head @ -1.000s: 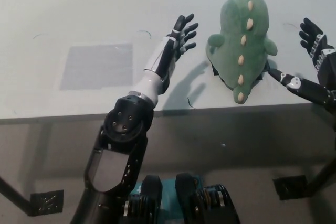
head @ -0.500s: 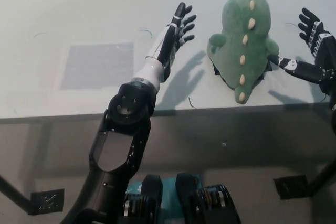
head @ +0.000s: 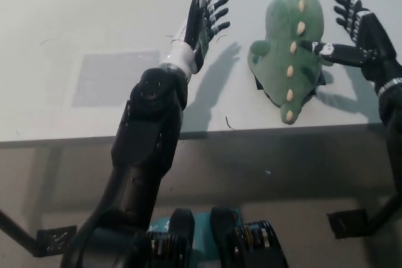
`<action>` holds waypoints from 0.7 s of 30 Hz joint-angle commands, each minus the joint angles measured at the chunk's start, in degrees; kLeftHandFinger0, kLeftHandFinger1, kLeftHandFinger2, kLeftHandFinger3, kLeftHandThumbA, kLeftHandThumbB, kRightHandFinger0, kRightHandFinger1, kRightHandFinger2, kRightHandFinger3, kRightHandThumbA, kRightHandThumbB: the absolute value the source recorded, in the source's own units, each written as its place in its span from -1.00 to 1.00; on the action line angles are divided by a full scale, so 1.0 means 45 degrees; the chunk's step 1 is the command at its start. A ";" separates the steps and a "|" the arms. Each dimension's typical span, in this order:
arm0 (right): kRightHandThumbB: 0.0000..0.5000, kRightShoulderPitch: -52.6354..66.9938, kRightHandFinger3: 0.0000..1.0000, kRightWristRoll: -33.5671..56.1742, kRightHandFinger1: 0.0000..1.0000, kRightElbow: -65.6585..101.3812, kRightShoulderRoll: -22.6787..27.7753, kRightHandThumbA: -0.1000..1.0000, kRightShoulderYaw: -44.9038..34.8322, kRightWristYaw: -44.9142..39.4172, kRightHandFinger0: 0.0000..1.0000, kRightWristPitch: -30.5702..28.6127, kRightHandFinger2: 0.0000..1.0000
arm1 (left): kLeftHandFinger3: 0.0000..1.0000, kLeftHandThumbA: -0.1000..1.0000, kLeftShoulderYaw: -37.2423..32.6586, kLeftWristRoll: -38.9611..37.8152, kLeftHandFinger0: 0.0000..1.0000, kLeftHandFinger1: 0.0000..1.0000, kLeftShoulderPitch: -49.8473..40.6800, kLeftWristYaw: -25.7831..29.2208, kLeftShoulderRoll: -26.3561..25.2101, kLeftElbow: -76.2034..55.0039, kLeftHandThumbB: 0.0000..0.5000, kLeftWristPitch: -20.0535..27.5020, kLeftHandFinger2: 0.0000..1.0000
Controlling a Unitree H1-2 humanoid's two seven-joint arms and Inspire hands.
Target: Use both hands to pick up a dinasour on the right side and move it to the left side
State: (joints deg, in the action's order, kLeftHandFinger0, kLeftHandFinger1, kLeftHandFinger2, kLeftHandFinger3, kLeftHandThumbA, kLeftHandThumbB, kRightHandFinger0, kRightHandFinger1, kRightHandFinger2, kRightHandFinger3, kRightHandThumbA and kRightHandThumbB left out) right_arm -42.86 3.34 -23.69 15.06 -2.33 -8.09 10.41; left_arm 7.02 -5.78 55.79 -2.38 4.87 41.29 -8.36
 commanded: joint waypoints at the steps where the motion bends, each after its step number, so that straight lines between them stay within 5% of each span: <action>1: -0.92 -0.1137 1.00 -0.0125 1.00 -0.1019 0.0240 1.00 0.0094 -0.0209 1.00 -0.0389 1.00 | 1.00 1.00 0.0281 -0.0431 1.00 1.00 0.1186 0.0296 -0.0135 0.0580 0.37 -0.0355 1.00; 3: -0.89 -0.1238 1.00 -0.0159 1.00 -0.1556 0.0271 1.00 0.0141 -0.0220 1.00 -0.0552 1.00 | 1.00 1.00 0.0266 -0.0362 1.00 1.00 0.1252 0.0350 -0.0201 0.0908 0.44 -0.0477 1.00; 7: -1.00 -0.1518 1.00 -0.0240 1.00 -0.2366 0.0127 1.00 0.0124 0.0080 1.00 -0.0828 1.00 | 1.00 1.00 0.0106 -0.0172 1.00 1.00 0.1506 0.0326 -0.0451 0.1511 0.20 -0.0864 1.00; 11: -0.73 -0.1420 1.00 -0.0433 1.00 -0.3152 0.0009 1.00 0.0253 0.0273 1.00 -0.1246 1.00 | 1.00 1.00 0.0179 -0.0327 1.00 1.00 0.1418 0.0205 -0.0542 0.2298 -0.05 -0.0763 1.00; 21: -0.57 -0.1514 1.00 -0.0887 1.00 -0.4183 -0.0107 1.00 0.0450 0.0612 1.00 -0.2030 1.00 | 1.00 1.00 -0.0096 -0.0097 1.00 1.00 0.0739 0.0389 -0.0184 0.3077 0.13 -0.0165 1.00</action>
State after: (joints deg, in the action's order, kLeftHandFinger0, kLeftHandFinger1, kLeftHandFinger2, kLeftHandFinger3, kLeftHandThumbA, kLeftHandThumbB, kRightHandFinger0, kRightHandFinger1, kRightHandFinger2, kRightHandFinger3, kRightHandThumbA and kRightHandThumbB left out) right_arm -45.93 1.07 -40.87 14.36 -0.82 -7.06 6.73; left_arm 6.99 -6.29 58.26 -1.56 3.24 55.01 -11.16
